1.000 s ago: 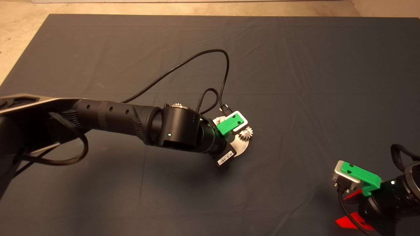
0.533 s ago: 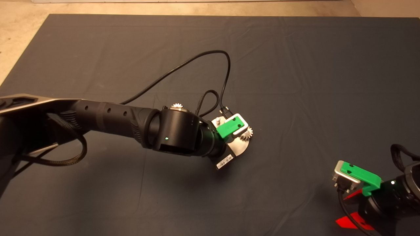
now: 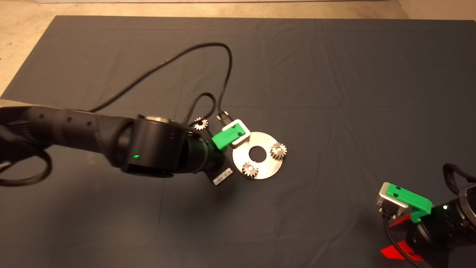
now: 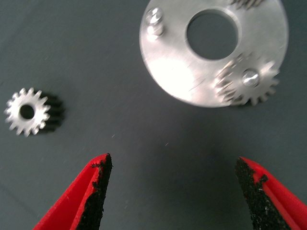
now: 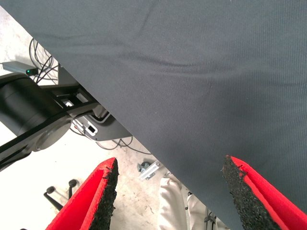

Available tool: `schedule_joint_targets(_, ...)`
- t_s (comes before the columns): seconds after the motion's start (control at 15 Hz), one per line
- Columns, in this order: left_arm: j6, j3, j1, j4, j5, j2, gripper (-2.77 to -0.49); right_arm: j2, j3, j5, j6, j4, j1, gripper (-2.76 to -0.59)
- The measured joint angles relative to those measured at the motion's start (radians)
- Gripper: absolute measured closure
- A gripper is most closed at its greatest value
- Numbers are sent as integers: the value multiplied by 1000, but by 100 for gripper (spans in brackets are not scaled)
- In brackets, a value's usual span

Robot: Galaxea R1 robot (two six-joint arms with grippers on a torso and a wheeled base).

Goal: Install three planetary gears onto the carrier pins

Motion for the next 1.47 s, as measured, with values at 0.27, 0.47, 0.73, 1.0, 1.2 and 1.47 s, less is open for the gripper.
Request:
schedule_joint_targets(0.27,1,34,-13,0,1,-112,-192,0,0,0,0,0,0,-161)
schedule_joint_targets(0.47,2,34,-24,-1,-1,-111,-192,2,0,0,1,0,0,-161)
schedule_joint_targets(0.73,7,-2,-24,-1,-10,-109,-192,2,0,0,1,0,0,-161)
schedule_joint_targets(1.0,54,-78,-24,0,-57,-107,-192,2,0,0,1,0,0,-161)
schedule_joint_targets(1.2,89,-153,-24,-1,-96,-106,-192,2,0,0,1,0,0,-161)
schedule_joint_targets(1.47,119,-210,-24,-1,-139,-106,-192,2,0,0,2,0,0,-161)
